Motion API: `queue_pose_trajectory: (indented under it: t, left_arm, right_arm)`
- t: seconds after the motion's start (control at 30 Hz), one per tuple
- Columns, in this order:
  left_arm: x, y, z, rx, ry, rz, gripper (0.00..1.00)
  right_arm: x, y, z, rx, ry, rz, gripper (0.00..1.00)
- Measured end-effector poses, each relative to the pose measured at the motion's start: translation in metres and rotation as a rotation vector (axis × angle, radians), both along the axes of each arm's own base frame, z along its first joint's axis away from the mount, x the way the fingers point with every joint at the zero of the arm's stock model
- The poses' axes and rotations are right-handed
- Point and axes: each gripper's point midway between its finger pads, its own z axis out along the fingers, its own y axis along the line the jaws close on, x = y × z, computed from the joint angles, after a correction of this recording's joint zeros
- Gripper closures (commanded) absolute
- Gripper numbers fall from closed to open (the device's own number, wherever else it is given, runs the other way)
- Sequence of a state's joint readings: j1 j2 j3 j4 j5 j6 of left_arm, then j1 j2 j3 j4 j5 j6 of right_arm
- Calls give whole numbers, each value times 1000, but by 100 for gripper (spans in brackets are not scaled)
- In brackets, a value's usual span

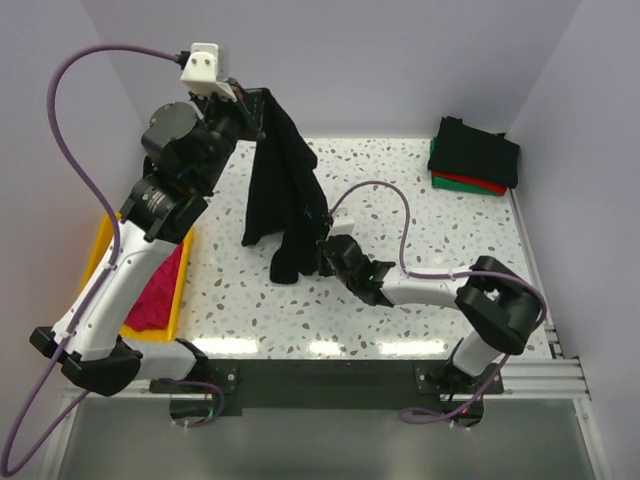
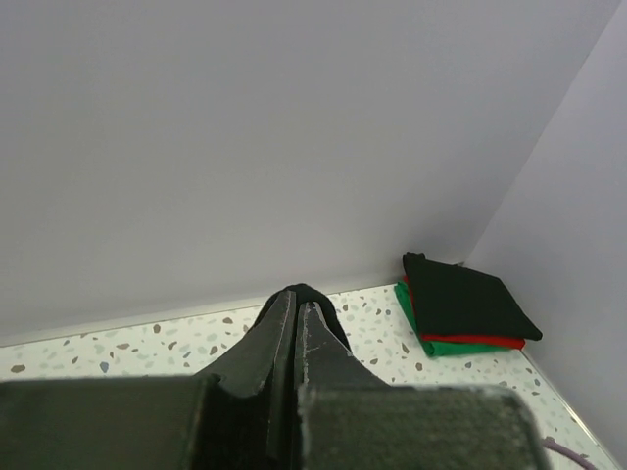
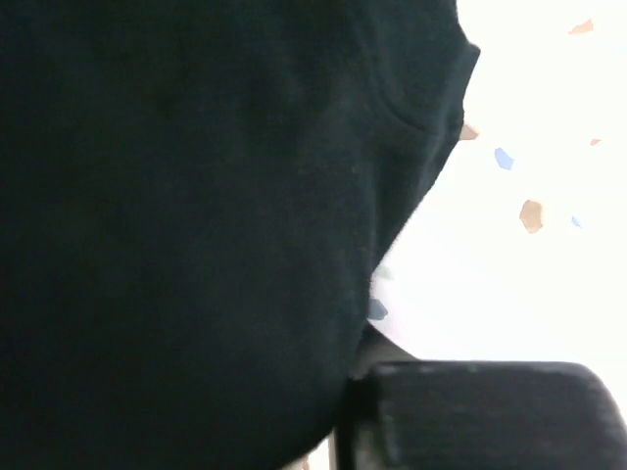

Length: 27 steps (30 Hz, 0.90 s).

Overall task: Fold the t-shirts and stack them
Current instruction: Flatten the tshirt out

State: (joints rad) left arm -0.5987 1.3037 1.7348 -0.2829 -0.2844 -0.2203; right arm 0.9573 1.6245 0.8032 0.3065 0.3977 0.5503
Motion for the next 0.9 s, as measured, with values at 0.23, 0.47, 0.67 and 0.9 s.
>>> queue_pose_trajectory:
  t: [0.23, 0.47, 0.67, 0.9]
  left_arm:
    - [-25, 30, 12, -5, -41, 61, 100]
    - [-76, 87, 38, -64, -136, 167, 100]
    - [-112, 130, 84, -133, -263, 268, 100]
    - [-62, 98, 105, -129, -299, 278, 100]
  right_arm:
    - [-4, -40, 91, 29, -131, -79, 100]
    - [-31, -93, 250, 100, -323, -66, 100]
    - [-65, -138, 338, 152, -422, -32, 100]
    - [-55, -135, 354, 65, -429, -34, 99]
